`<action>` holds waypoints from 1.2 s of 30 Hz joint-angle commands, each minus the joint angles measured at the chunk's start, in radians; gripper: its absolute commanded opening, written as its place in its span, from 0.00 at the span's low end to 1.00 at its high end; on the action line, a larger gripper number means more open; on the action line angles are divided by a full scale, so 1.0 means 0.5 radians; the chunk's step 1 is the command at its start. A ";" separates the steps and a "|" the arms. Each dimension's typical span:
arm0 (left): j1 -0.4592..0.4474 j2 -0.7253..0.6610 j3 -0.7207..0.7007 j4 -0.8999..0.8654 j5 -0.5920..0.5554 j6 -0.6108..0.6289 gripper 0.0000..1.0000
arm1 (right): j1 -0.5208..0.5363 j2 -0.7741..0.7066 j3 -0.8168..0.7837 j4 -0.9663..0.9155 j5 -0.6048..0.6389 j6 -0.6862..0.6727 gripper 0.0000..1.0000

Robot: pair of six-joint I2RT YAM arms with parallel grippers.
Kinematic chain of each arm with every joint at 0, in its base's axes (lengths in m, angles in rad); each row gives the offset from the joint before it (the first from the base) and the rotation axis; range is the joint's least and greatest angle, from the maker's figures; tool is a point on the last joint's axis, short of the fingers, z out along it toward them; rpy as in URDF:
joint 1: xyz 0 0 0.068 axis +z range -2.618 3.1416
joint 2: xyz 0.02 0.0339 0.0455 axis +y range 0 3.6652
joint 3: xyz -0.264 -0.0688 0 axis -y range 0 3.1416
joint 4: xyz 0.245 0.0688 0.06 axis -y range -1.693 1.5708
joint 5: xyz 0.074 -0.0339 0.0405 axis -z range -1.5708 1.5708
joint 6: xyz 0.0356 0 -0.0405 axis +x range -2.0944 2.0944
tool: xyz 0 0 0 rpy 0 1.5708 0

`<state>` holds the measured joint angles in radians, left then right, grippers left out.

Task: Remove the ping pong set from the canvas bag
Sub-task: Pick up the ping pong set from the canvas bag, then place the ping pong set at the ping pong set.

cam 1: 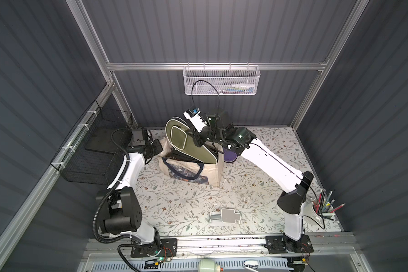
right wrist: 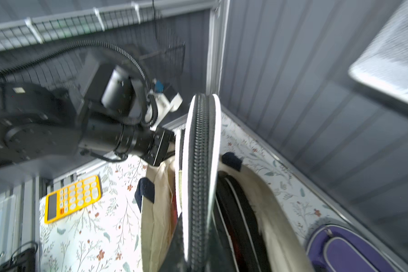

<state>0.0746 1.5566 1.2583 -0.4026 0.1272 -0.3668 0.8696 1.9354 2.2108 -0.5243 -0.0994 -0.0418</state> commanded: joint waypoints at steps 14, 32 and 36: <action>0.050 0.031 -0.019 -0.066 -0.120 0.034 0.00 | -0.090 -0.645 -0.458 0.333 0.384 0.197 0.00; 0.050 0.038 -0.012 -0.072 -0.132 0.037 0.00 | -0.543 -1.282 -1.501 0.852 0.565 0.674 0.00; 0.050 0.033 -0.014 -0.071 -0.132 0.040 0.00 | -0.689 -1.237 -1.636 0.988 0.501 0.806 0.00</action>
<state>0.0746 1.5566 1.2583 -0.4026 0.1226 -0.3595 0.5602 1.3014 1.4208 -0.1329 0.1635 0.2878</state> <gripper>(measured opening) 0.066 0.081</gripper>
